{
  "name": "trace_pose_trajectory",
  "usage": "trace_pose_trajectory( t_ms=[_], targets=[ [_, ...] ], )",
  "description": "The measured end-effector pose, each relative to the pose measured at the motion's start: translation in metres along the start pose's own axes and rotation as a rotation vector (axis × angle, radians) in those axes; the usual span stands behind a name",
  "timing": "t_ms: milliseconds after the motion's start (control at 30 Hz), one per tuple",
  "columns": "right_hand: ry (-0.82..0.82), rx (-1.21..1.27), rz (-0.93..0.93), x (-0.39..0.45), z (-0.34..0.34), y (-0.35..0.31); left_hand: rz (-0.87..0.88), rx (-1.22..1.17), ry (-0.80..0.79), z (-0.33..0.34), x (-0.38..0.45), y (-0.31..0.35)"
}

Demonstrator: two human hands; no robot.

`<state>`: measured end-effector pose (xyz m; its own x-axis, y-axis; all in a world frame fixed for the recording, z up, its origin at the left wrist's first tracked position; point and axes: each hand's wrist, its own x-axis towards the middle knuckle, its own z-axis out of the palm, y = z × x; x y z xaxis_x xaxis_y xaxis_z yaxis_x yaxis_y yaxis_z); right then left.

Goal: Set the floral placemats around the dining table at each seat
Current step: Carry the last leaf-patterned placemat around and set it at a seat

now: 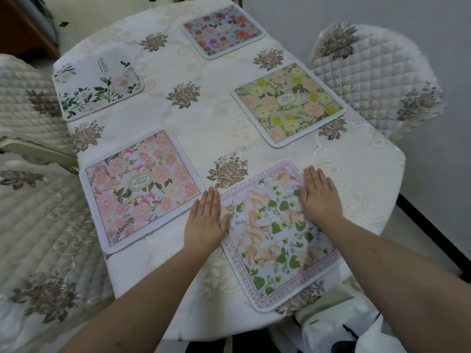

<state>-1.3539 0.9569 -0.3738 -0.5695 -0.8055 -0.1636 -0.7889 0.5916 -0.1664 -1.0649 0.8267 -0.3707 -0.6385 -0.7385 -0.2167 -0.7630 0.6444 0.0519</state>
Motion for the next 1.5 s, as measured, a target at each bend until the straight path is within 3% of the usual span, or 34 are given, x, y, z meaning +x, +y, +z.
trace_pose_trajectory(
  t_ms=[133, 367, 533, 1233, 1333, 1500],
  targets=[
    [0.044, 0.064, -0.045, -0.019, 0.0, -0.034, -0.015, -0.052, 0.03, 0.0, -0.01, 0.024],
    [-0.06, 0.009, -0.286, -0.055, 0.033, -0.102, 0.122, -0.132, 0.049, 0.026, -0.045, 0.082],
    [-0.021, 0.0, -0.254, -0.069, 0.038, -0.09, 0.161, -0.113, 0.036, 0.028, -0.05, 0.073],
    [0.063, 0.063, 0.218, -0.118, 0.019, 0.026, 0.197, -0.05, -0.008, 0.017, -0.069, -0.014],
    [0.03, 0.064, 0.307, -0.122, 0.017, 0.015, 0.166, -0.046, 0.05, 0.014, -0.077, -0.008],
    [0.06, 0.18, 0.11, -0.14, 0.027, -0.07, 0.24, -0.199, 0.092, 0.015, -0.093, 0.05]
  ],
)
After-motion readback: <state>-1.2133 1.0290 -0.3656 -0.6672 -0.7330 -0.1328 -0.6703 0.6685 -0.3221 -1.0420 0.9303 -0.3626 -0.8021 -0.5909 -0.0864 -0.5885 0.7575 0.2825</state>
